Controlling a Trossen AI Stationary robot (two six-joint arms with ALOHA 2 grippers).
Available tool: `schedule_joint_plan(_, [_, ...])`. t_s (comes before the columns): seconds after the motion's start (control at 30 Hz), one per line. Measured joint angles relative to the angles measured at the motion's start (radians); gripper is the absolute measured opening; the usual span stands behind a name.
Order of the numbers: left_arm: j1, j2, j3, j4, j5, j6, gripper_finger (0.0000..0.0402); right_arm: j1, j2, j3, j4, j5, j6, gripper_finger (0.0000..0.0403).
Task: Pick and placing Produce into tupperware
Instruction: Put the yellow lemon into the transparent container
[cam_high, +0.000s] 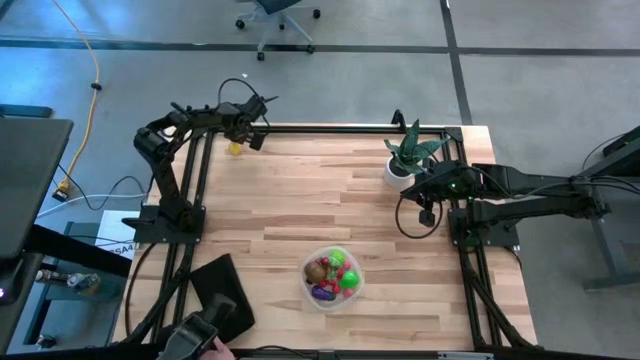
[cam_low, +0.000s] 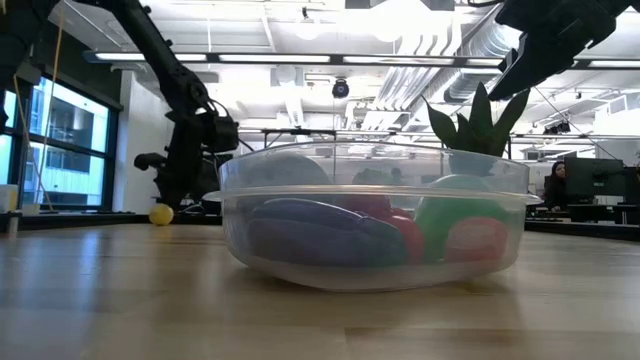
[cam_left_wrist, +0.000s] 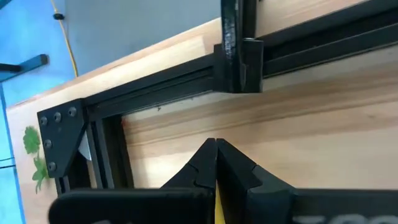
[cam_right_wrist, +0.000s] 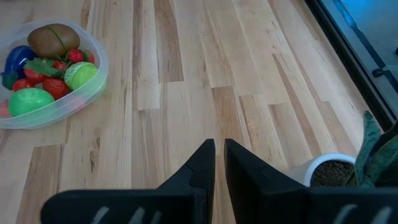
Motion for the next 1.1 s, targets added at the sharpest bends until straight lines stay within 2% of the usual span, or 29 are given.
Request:
schedule_joint_plan(0.27, [-0.019, 0.000, 0.018, -0.077, 0.083, 0.036, 0.0001, 0.000, 0.000, 0.000, 0.000, -0.001, 0.000, 0.0026])
schedule_joint_plan(0.5, [-0.108, -0.003, 0.017, -0.211, 0.034, -0.008, 0.0001, 0.000, 0.000, 0.000, 0.000, -0.001, 0.000, 0.0026])
schedule_joint_plan(0.73, [-0.091, -0.006, 0.018, -0.286, -0.007, -0.061, 0.0001, 0.000, 0.000, 0.000, 0.000, 0.000, 0.000, 0.0026])
schedule_joint_plan(1.1, [-0.154, -0.006, 0.017, -0.459, 0.039, -0.018, 0.0001, 0.000, 0.000, 0.000, -0.003, 0.000, 0.000, 0.0026])
